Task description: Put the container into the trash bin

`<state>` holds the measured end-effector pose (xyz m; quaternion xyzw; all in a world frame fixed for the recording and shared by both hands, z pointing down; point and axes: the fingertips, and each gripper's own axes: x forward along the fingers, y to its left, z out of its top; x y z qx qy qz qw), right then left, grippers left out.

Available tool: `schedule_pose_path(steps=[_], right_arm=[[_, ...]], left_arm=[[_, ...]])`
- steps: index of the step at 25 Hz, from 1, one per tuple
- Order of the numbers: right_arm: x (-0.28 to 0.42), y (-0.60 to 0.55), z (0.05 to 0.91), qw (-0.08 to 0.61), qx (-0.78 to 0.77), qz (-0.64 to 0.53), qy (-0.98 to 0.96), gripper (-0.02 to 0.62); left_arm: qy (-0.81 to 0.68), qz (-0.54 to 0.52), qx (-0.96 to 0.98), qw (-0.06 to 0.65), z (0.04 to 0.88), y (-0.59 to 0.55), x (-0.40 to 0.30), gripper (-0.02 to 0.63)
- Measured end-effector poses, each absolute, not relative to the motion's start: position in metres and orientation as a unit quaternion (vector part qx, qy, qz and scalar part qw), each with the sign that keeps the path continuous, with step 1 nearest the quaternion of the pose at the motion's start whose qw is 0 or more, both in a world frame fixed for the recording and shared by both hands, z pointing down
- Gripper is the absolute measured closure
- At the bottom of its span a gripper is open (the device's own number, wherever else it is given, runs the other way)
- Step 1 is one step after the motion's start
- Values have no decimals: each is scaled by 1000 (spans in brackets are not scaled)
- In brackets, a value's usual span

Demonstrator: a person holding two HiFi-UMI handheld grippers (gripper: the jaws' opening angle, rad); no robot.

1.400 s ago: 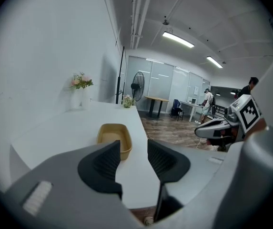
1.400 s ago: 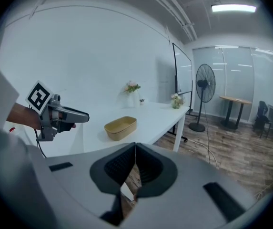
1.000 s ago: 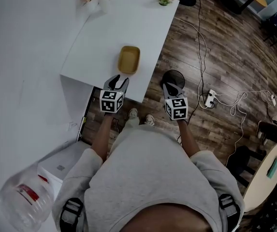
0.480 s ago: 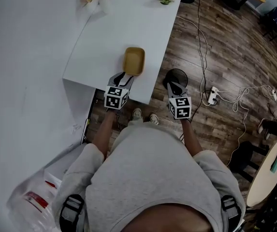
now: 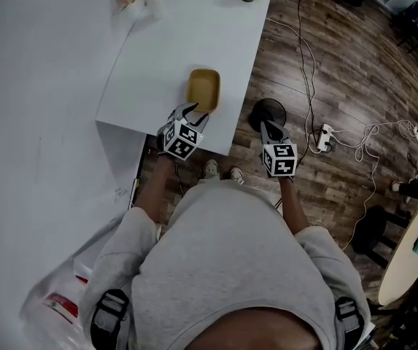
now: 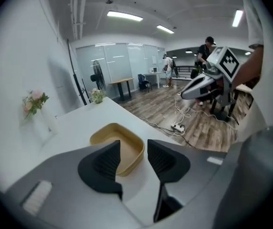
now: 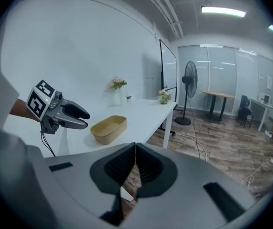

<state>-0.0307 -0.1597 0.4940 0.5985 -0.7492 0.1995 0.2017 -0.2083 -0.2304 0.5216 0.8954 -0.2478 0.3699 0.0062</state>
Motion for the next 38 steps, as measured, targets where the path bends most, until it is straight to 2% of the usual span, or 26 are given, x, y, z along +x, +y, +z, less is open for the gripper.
schedule_pose_path(steps=[13,21,26,28,38], right_arm=[[-22,-150,504,200,609,221,-735,581],[-10,-147,508,197,618,232,-725,581],[-7,-143,509,196,620,238,-721,581],[-6,-140,510,196,623,241,-718,581],[2,-124,513,196,637,252,-702,581]], left_arm=[[-121,484,852,-162,553,-230,-197,437],[-58,525,828,-188,580,-226,-188,448],[-38,540,815,-207,594,-227,-187,489],[-30,544,811,-215,597,-228,-187,525],[-21,556,802,-219,607,-231,-183,568]])
